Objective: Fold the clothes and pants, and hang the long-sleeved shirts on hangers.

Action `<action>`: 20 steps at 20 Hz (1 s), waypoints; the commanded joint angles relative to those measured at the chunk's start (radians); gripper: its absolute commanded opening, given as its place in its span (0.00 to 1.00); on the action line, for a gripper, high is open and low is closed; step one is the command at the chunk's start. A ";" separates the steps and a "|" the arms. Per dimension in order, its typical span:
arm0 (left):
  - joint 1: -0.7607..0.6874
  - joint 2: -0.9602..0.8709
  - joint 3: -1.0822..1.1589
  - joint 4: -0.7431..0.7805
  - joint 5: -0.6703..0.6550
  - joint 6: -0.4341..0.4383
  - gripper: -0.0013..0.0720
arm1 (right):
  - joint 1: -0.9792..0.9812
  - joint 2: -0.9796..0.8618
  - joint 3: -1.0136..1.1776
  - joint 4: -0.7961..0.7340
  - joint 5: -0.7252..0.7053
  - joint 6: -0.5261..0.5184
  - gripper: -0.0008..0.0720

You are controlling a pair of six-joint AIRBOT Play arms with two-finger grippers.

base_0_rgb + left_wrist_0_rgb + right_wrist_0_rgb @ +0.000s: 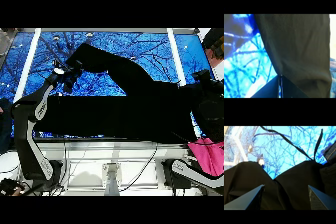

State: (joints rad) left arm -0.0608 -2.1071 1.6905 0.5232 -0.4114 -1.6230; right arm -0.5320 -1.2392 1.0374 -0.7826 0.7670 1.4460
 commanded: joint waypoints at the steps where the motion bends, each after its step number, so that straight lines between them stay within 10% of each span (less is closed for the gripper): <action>1: 0.003 0.003 0.000 0.000 0.011 0.007 0.02 | 0.001 0.001 0.001 0.000 0.000 0.000 0.88; 5: 0.021 0.041 0.000 0.163 -0.100 0.086 0.02 | 0.001 0.001 0.003 -0.002 -0.001 0.000 0.88; 11: 0.036 0.156 -0.001 0.869 -0.460 -0.233 0.02 | 0.001 0.001 0.024 -0.005 0.031 0.000 0.86; 20: 0.073 0.258 -0.003 1.173 -0.755 -0.286 0.02 | 0.002 -0.063 0.024 -0.108 0.253 -0.045 0.82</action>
State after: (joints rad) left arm -0.0036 -1.8709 1.6875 1.5745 -1.0630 -1.8839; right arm -0.5320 -1.2697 1.0607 -0.8688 0.9257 1.4342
